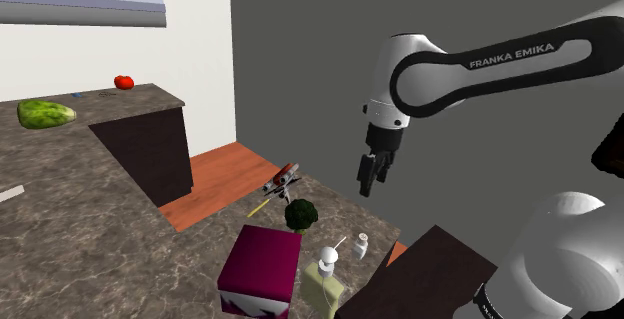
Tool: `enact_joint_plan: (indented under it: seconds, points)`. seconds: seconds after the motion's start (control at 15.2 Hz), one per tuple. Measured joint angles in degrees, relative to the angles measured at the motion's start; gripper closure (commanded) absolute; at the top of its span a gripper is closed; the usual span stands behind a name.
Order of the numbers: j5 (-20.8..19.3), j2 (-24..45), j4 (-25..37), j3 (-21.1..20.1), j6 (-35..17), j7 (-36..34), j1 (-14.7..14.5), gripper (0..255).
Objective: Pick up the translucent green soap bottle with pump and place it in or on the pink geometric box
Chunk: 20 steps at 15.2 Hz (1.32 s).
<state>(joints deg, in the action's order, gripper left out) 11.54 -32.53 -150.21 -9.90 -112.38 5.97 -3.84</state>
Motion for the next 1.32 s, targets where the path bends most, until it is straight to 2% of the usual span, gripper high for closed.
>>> enact_joint_plan:
  seconds: [0.66, 1.06, 1.32]
  points:
    - [2.43, 19.69, -1.69, -6.14, -20.59, -3.61, -2.33, 0]
    - [-0.37, 34.96, 2.50, -8.34, -31.60, -7.42, -3.14, 0]
    - [-3.50, 44.41, 5.25, -8.16, -37.22, -10.32, -4.53, 0]
